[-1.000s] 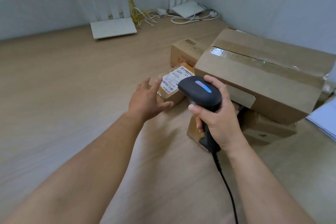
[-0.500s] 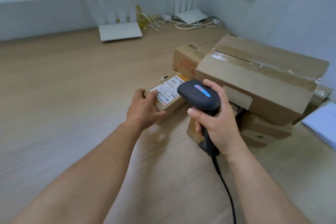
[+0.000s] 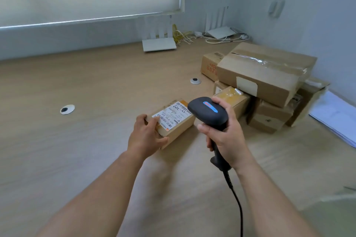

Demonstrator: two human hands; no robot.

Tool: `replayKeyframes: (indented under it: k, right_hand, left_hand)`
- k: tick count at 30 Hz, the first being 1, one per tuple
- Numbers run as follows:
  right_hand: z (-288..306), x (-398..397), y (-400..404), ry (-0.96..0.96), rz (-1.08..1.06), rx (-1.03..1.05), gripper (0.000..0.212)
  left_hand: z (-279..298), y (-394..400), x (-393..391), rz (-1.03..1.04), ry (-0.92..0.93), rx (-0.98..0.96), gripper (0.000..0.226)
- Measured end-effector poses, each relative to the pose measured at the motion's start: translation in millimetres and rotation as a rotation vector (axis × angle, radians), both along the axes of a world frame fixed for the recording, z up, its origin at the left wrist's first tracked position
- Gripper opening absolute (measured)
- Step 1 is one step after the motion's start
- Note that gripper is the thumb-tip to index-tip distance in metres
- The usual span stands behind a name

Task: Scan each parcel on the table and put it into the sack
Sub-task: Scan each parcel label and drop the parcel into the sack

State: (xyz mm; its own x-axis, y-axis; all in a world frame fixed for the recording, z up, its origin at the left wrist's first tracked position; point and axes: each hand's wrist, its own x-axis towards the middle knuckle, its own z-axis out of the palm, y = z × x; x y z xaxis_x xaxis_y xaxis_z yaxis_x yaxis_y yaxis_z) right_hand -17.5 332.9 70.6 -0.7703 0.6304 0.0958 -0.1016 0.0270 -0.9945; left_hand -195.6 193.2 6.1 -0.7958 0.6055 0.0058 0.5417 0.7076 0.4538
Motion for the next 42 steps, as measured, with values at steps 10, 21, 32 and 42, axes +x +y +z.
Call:
replayKeyframes:
  k: [10,21,32,42]
  right_hand:
    - [-4.9,60.0,-96.2,-0.004,0.148,0.013,0.062]
    - [-14.7,90.5,-172.6,-0.012,0.334,-0.018,0.064]
    - [-4.0,85.0,-225.1,-0.022,0.397,0.011,0.067]
    - [-1.1,84.0,-250.2,-0.041,0.362,0.013,0.067]
  left_hand:
    - [-2.1,-126.8,97.7,0.161,-0.053,0.027,0.067]
    - [-4.0,-235.4,166.5,0.362,-0.078,-0.024,0.073]
    - [-3.8,-300.7,167.8,0.492,-0.192,-0.154,0.089]
    - [13.7,-300.0,143.9,0.408,-0.114,-0.257,0.080]
